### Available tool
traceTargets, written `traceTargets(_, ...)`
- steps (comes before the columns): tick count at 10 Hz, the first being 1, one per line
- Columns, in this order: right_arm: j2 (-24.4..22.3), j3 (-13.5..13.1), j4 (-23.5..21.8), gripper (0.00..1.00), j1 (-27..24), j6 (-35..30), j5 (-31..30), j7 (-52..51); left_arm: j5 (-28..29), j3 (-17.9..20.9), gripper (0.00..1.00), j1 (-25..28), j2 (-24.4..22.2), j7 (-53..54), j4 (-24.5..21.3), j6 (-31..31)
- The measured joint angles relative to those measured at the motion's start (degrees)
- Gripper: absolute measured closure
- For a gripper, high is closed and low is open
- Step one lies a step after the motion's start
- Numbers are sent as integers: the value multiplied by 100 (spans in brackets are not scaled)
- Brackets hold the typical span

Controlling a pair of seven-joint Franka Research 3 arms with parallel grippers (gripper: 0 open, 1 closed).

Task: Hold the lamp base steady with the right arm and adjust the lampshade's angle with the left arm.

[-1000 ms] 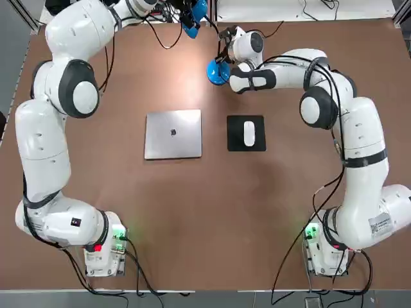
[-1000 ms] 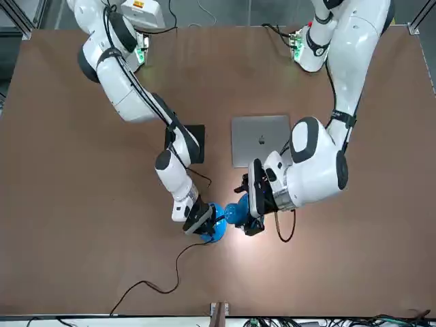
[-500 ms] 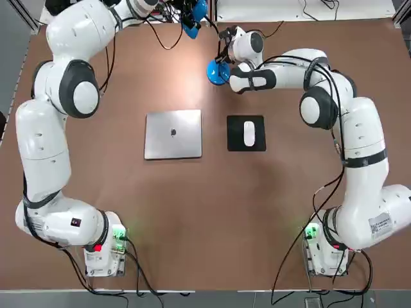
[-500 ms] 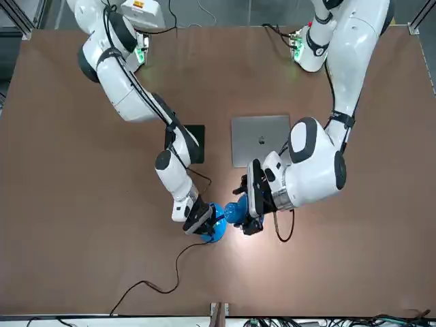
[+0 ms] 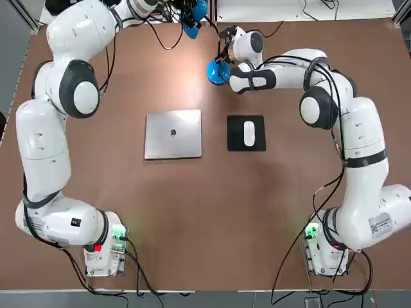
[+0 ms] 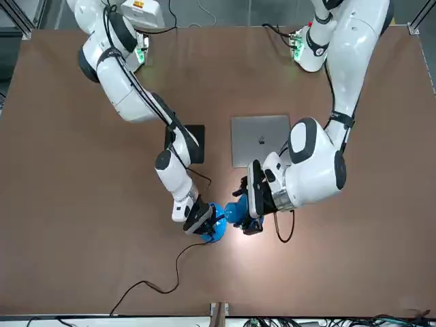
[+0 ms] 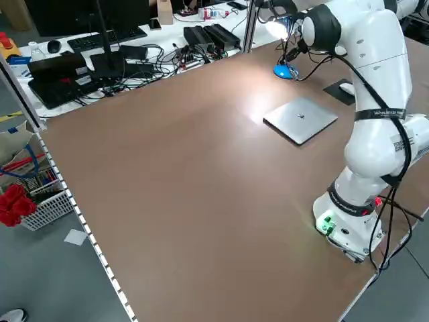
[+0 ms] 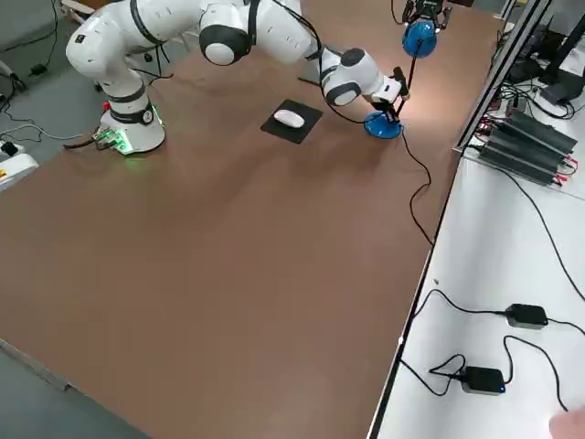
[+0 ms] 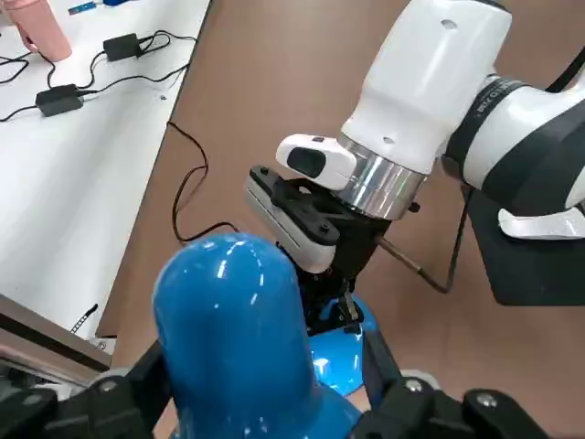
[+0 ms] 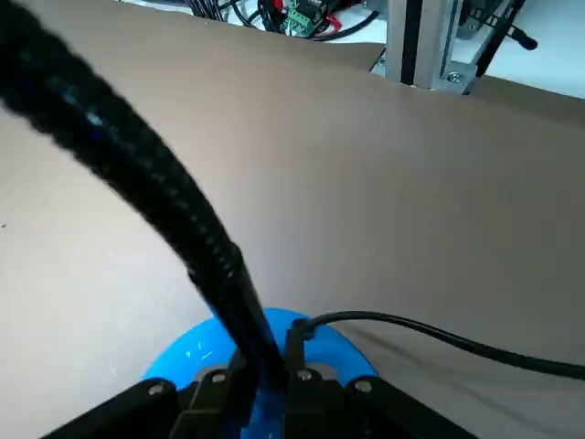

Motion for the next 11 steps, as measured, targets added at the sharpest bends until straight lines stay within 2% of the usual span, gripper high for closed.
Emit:
traceTargets(3,0,-1,-2,84,0,6,-9,0,0,1,28,0,3,0,0,21)
traceTargets(6,0,-3,-10,84,0,26,-15,-1,0,2,33,1,4,-13,4,26)
traceTargets(7,0,-4,-11,84,1,29,-16,-1,-5,2,37,2,3,-35,7,29)
traceTargets(11,0,-14,-11,84,7,36,-18,-1,-19,5,40,3,4,-246,8,31)
